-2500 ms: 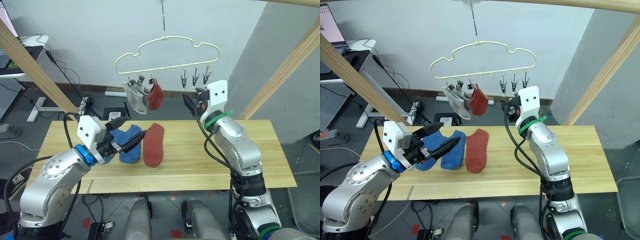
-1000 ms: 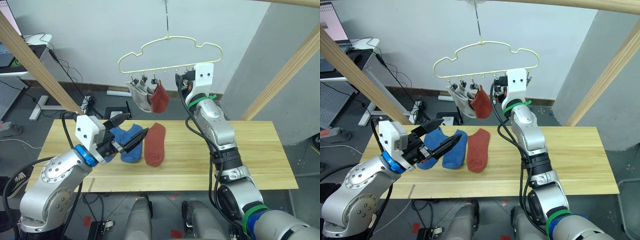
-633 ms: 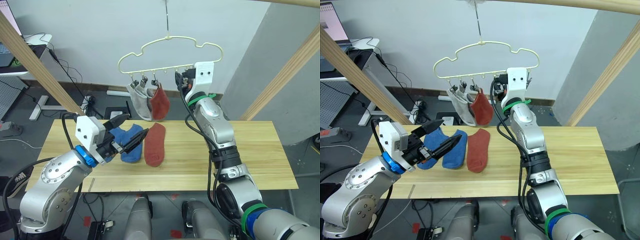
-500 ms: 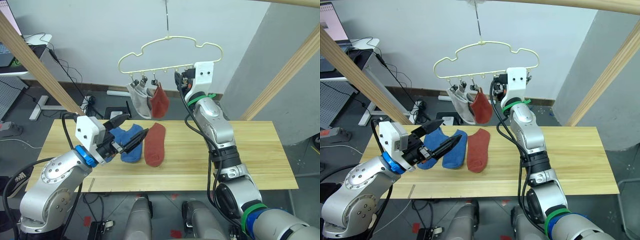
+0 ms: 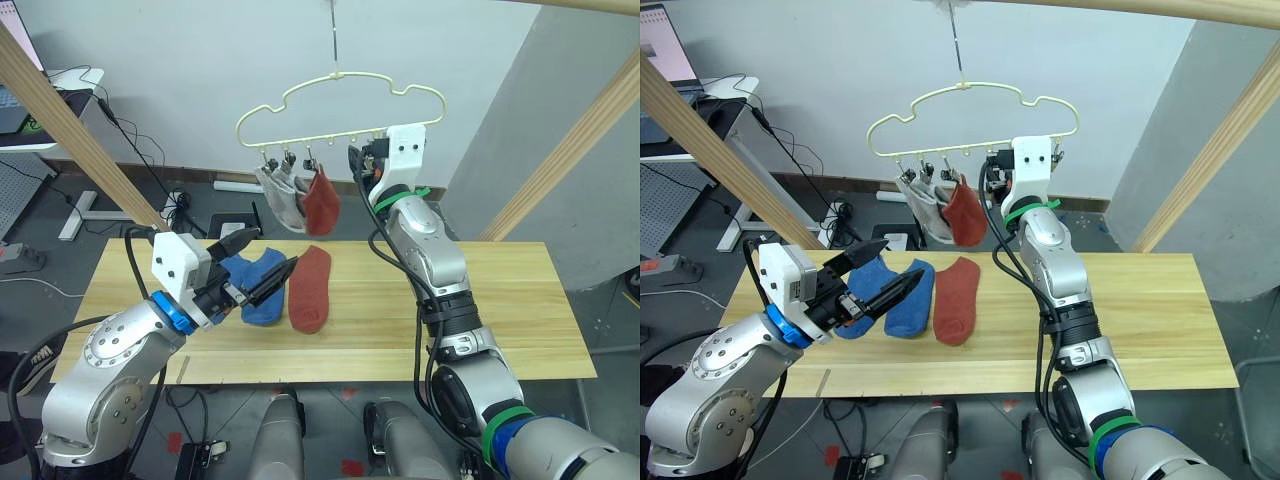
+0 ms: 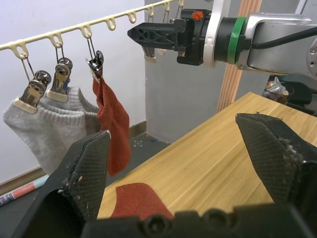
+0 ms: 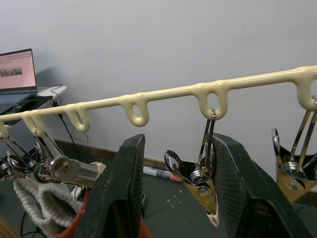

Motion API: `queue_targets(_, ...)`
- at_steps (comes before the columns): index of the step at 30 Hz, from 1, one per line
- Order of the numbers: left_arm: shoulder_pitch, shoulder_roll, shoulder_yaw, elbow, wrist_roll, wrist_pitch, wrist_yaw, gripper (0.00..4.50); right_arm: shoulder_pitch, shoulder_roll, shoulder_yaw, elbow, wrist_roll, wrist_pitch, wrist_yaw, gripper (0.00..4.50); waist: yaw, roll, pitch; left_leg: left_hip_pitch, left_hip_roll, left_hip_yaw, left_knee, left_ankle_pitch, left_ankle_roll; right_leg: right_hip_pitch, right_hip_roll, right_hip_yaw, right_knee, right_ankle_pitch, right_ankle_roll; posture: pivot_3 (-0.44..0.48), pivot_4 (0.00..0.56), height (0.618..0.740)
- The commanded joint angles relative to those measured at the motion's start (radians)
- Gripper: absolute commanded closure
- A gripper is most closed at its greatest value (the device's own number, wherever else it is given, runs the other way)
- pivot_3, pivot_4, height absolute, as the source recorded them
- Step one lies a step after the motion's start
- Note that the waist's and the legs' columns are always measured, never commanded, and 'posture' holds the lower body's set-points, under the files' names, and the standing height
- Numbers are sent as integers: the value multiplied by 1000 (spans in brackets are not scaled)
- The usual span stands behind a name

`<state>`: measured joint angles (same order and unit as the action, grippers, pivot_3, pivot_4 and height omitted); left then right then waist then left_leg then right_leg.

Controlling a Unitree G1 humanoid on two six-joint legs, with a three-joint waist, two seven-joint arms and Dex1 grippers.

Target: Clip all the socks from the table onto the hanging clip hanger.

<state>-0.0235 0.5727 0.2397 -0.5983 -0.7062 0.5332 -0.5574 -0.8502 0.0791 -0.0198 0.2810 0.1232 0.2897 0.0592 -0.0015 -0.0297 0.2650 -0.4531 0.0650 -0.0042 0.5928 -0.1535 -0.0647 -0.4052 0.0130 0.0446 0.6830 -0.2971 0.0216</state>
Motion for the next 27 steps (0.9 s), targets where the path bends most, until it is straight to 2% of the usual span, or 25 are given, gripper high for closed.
queue_targets(1,-4,-1,-2,-42,-7,-15,-1,0,-25,3,-9,-18,8,-26,-3,2490,0,0,0,0,0,0,0,0,0,0,0,0,0,0,0,110,270,740)
queue_targets(4,-6,-1,-3,-41,-7,-14,0,0,-23,3,-11,-22,12,-25,0,2490,0,0,0,0,0,0,0,0,0,0,0,0,0,0,0,110,270,740)
queue_targets(7,-7,-1,-4,-41,-8,-13,0,0,-21,1,-14,-28,18,-24,2,3103,0,0,0,0,0,0,0,0,0,0,0,0,0,0,0,110,270,740)
queue_targets(9,-8,0,-5,-40,-9,-12,0,0,-20,0,-15,-30,22,-23,3,3775,0,0,0,0,0,0,0,0,0,0,0,0,0,0,0,105,265,740)
queue_targets(12,-10,-2,-9,-38,-7,-12,2,0,-20,-4,-18,-32,29,-21,5,4470,0,0,0,0,0,0,0,0,0,0,0,0,0,0,0,105,265,740)
queue_targets(17,0,-1,-35,-39,21,-14,4,0,-17,-18,-35,-61,47,12,13,4490,0,0,0,0,0,0,0,0,0,0,0,0,0,0,0,97,262,740)
queue_targets(22,20,33,-140,21,187,16,55,0,-20,-52,-48,-100,79,91,39,4490,0,0,0,0,0,0,0,0,0,0,0,0,0,0,0,94,268,740)
queue_targets(27,-41,1,-276,190,360,-3,110,0,-11,-79,-38,-125,97,142,81,4490,1,1,0,1,0,0,0,0,0,0,0,0,1,0,0,92,271,740)
